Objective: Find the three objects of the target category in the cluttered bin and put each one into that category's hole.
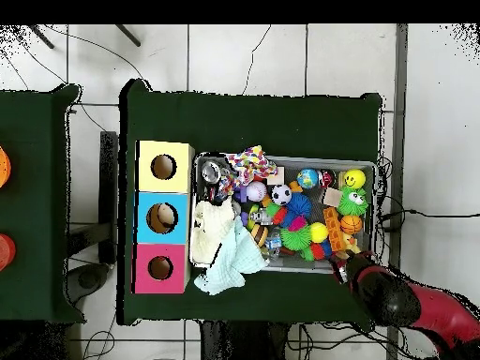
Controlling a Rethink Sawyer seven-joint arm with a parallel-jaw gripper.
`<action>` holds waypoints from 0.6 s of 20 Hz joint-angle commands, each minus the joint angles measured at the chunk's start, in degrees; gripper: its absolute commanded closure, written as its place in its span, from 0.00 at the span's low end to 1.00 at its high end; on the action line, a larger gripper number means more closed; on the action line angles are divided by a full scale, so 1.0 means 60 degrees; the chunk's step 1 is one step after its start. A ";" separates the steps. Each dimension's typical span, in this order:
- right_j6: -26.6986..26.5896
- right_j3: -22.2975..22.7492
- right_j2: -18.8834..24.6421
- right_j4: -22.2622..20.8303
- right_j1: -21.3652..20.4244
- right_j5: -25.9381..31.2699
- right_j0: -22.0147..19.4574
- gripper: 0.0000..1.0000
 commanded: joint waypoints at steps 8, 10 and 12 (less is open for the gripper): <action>0.0014 -0.2053 0.0001 -0.0576 0.1246 -0.0028 0.0029 0.00; -0.0079 -0.2192 0.0040 -0.0525 0.1363 0.0116 0.0028 0.00; -0.0197 -0.2349 0.0089 -0.0525 0.1495 0.0194 0.0020 0.00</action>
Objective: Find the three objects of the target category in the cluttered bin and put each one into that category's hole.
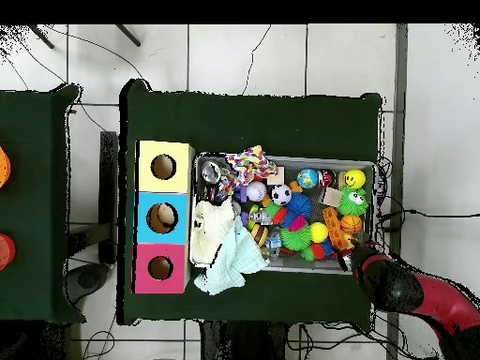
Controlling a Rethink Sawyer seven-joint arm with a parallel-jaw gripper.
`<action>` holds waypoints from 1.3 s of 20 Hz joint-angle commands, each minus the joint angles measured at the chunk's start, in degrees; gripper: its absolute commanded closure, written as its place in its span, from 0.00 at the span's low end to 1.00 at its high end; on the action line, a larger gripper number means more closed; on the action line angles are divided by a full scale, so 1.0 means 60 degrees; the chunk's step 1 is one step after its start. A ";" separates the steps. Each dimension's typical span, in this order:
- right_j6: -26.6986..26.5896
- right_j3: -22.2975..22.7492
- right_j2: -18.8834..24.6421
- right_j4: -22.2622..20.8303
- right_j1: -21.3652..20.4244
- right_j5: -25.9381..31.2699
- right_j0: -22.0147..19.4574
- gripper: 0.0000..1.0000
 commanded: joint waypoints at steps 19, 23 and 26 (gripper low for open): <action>0.0079 -0.1718 -0.0017 -0.0925 0.0985 -0.0109 0.0558 0.00; 0.0185 -0.1530 -0.0050 -0.0980 0.0722 -0.0280 0.0695 0.00; 0.0412 -0.1629 -0.0258 -0.1182 0.0829 -0.0655 0.0892 0.00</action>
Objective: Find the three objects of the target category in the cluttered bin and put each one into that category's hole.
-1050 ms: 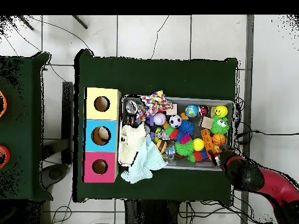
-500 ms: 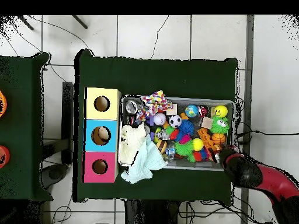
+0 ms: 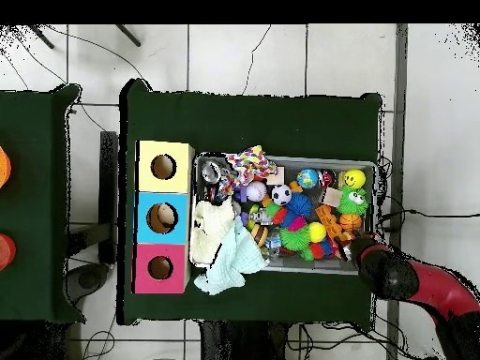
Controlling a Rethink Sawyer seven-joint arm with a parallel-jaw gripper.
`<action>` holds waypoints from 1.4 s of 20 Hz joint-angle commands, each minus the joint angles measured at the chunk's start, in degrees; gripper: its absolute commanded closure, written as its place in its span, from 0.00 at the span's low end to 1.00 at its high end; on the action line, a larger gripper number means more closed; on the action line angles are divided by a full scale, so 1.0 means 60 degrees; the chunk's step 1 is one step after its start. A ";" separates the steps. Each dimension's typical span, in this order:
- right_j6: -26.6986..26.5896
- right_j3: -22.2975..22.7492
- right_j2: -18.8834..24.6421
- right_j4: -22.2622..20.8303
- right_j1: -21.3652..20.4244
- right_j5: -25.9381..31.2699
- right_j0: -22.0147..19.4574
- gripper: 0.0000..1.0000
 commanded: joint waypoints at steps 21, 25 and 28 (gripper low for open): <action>0.2355 0.2429 -0.0777 0.0265 -0.2615 -0.1471 0.1400 1.00; 0.2642 0.3054 -0.0877 0.0865 -0.3009 -0.1547 0.1698 1.00; 0.2920 0.3709 -0.0949 0.1459 -0.3623 -0.1476 0.2021 1.00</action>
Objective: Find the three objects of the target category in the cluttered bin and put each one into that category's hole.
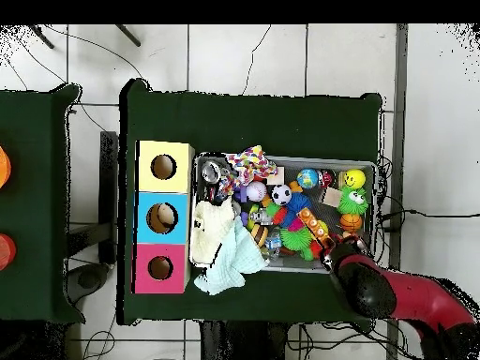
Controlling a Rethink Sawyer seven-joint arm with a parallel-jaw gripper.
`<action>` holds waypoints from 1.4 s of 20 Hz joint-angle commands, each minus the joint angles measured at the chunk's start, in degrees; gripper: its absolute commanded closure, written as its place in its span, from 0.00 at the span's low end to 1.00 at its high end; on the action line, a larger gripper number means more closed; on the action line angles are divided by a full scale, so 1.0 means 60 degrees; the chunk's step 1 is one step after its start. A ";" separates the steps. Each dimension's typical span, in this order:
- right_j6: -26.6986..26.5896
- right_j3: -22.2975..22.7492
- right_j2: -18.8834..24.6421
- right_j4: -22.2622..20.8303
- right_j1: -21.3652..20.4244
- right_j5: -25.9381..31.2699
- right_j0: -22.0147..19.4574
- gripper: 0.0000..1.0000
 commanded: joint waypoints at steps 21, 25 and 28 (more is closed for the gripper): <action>0.2638 0.2029 -0.0945 0.1919 -0.0787 -0.1145 0.1060 0.00; 0.2533 0.2055 -0.0934 0.1862 -0.0995 -0.1125 0.0978 0.00; 0.2358 0.2059 -0.0673 0.1910 -0.0992 -0.0964 0.0707 0.00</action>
